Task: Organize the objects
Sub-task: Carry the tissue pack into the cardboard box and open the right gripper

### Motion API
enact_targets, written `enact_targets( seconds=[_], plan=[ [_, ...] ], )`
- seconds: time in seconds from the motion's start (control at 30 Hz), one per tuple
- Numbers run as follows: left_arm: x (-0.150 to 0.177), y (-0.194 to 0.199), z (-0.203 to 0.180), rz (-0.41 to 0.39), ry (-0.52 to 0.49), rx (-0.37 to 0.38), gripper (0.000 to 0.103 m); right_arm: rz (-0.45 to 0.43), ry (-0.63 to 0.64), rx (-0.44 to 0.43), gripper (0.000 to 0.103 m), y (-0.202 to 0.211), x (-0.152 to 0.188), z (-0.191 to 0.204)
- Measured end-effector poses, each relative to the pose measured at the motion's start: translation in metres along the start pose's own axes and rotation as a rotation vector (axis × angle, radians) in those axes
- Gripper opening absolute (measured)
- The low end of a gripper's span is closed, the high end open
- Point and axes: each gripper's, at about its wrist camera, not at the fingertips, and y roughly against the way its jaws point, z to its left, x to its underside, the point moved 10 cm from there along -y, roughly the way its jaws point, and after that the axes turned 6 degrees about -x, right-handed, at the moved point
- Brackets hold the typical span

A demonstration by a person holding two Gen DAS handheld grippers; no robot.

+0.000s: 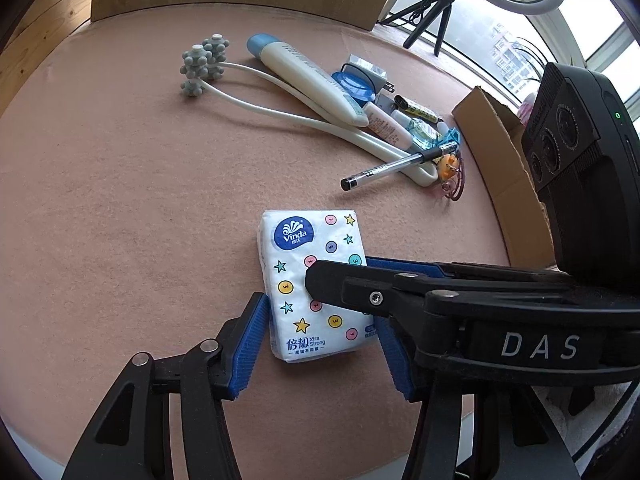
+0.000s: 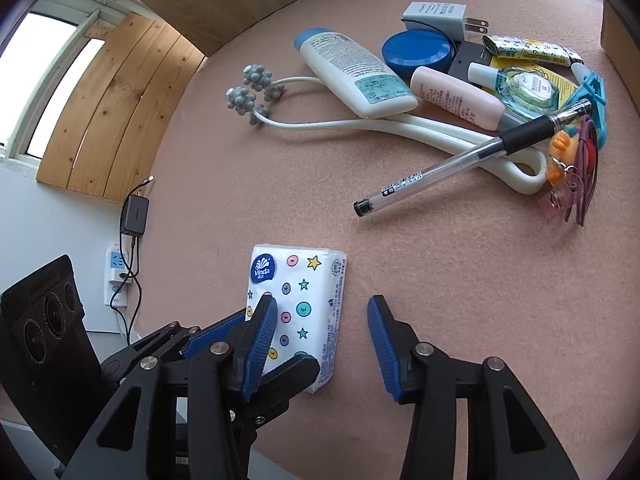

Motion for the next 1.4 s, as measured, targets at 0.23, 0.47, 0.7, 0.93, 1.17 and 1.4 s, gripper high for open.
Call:
enact_targets(
  seconds=[0.23, 0.47, 0.7, 0.93, 1.17, 1.4],
  plan=[
    [-0.006, 0.008, -0.018, -0.030, -0.027, 0.007, 0.056, -0.038, 0.013, 0.030, 0.033, 0.015, 0.003, 0.001],
    [-0.030, 0.022, -0.074, -0.095, -0.106, 0.053, 0.056, -0.150, 0.012, 0.071, 0.033, 0.072, -0.004, -0.008],
    [-0.052, 0.025, -0.146, -0.131, -0.195, 0.120, 0.056, -0.273, -0.027, 0.113, 0.033, 0.140, -0.010, -0.037],
    [-0.066, 0.019, -0.216, -0.141, -0.275, 0.171, 0.056, -0.360, -0.078, 0.154, 0.033, 0.199, -0.018, -0.079],
    [-0.076, 0.003, -0.277, -0.135, -0.337, 0.203, 0.056, -0.419, -0.129, 0.189, 0.033, 0.241, -0.026, -0.124],
    [-0.082, -0.017, -0.318, -0.116, -0.378, 0.214, 0.056, -0.442, -0.156, 0.226, 0.033, 0.267, -0.030, -0.160]
  ],
)
